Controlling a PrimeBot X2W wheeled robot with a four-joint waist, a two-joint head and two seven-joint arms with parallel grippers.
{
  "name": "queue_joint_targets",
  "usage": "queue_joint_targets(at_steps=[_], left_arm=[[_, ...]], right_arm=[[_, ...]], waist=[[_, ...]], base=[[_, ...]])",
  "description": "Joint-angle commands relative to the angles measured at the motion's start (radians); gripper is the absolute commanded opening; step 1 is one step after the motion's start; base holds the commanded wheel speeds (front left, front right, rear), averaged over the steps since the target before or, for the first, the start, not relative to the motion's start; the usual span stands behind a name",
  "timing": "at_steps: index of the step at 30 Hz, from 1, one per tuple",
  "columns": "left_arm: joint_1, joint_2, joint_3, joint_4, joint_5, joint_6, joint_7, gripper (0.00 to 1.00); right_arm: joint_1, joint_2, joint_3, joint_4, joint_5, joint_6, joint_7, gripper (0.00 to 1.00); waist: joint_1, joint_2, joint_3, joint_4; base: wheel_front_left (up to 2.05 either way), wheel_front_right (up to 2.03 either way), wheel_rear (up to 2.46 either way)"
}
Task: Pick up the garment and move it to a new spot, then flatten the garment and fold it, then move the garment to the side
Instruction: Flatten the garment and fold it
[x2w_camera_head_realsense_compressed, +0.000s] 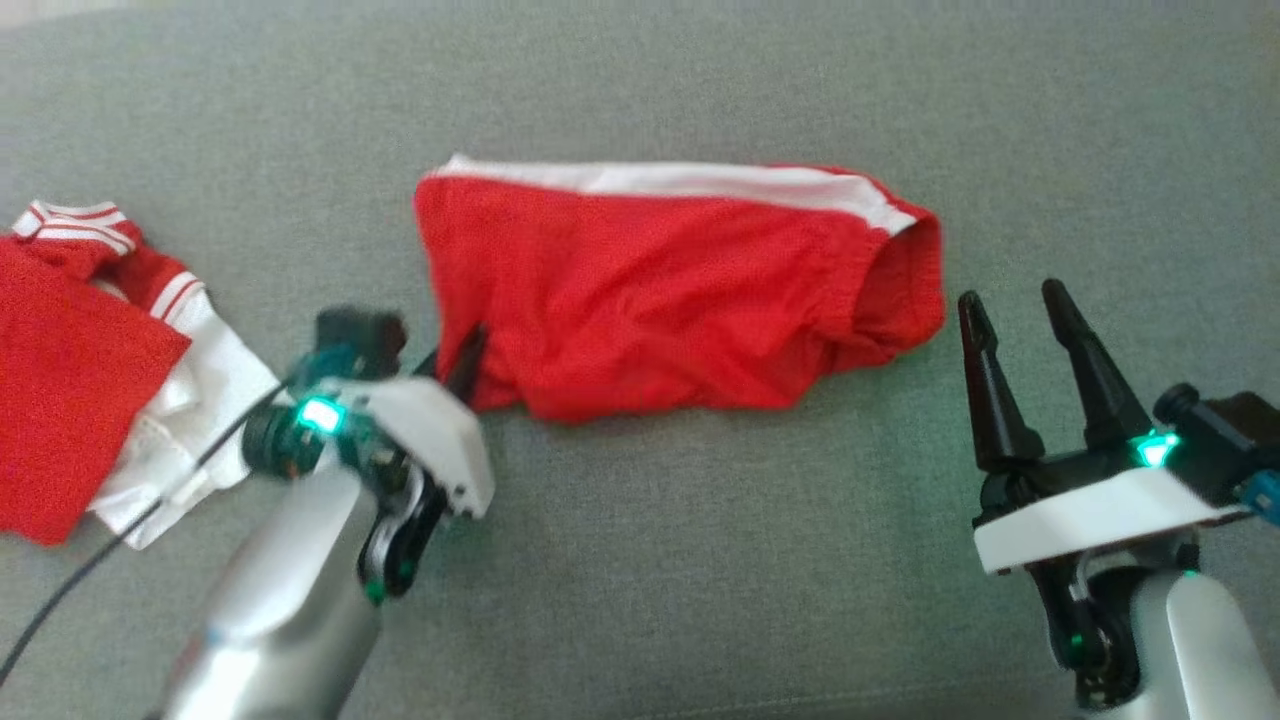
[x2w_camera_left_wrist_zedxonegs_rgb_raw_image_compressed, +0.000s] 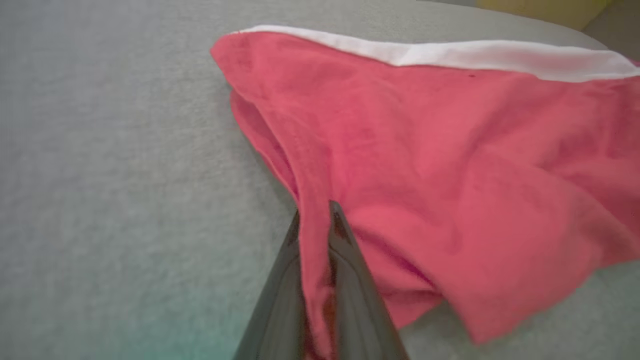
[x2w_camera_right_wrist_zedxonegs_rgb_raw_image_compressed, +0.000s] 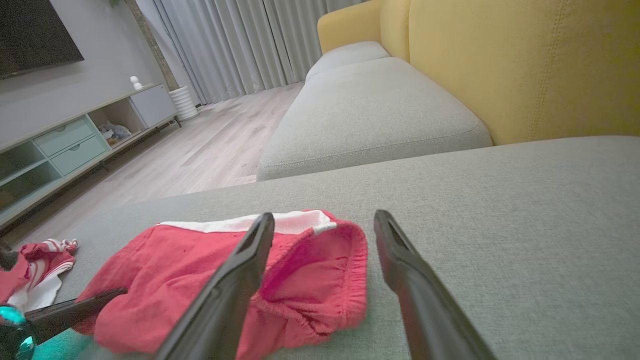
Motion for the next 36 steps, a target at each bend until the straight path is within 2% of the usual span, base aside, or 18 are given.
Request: queue_joint_targets(at_steps=[1, 3, 6, 8, 12, 18, 20, 27, 36], left_arm=[[0.032, 0.052, 0.053, -0.075, -0.010, 0.028, -0.005, 0.00], [0.132, 0.085, 0.073, -0.188, -0.033, 0.068, 0.005, 0.00], [0.213, 0.112, 0.088, -0.281, -0.046, 0.102, 0.006, 0.00], [0.250, 0.115, 0.098, -0.328, -0.055, 0.116, -0.009, 1.00], [0.310, 0.112, 0.142, -0.400, -0.047, 0.168, -0.108, 1.00], [0.342, 0.140, 0.200, -0.483, 0.064, 0.237, -0.355, 1.00], [0.347, 0.152, 0.219, -0.504, 0.098, 0.262, -0.404, 1.00], [0.379, 0.185, 0.272, -0.552, 0.135, 0.297, -0.443, 1.00], [0.373, 0.175, 0.260, -0.569, 0.143, 0.278, -0.451, 1.00]], right_arm=[[0.003, -0.002, 0.025, -0.028, 0.005, -0.002, 0.006, 1.00], [0.015, -0.002, 0.022, -0.025, 0.002, -0.002, 0.013, 1.00], [0.024, -0.002, 0.015, -0.031, -0.011, -0.002, 0.025, 1.00], [0.028, -0.002, 0.009, -0.040, -0.025, -0.002, 0.034, 1.00], [0.034, -0.002, 0.000, -0.060, -0.035, -0.002, 0.058, 1.00], [0.040, -0.002, -0.028, -0.102, -0.056, -0.002, 0.088, 1.00], [0.044, -0.002, -0.040, -0.121, -0.066, -0.002, 0.100, 1.00], [0.045, -0.002, -0.071, -0.150, -0.082, -0.002, 0.129, 1.00], [0.042, -0.002, -0.080, -0.131, -0.079, -0.002, 0.172, 1.00]], waist=[[0.0001, 0.0000, -0.024, 0.009], [0.0001, 0.0000, -0.045, 0.008], [0.0001, 0.0000, -0.056, 0.007], [0.0001, 0.0000, -0.058, 0.008], [0.0001, 0.0000, -0.063, 0.010], [0.0001, 0.0000, -0.068, 0.032], [0.0001, 0.0000, -0.070, 0.042], [0.0001, 0.0000, -0.073, 0.062], [0.0001, 0.0000, -0.055, 0.096]], base=[[0.00, 0.00, 0.00], [0.00, 0.00, 0.00], [0.00, 0.00, 0.00], [0.00, 0.00, 0.00], [0.00, 0.00, 0.00], [0.00, 0.00, 0.00], [0.00, 0.00, 0.00], [0.00, 0.00, 0.00], [0.00, 0.00, 0.00]])
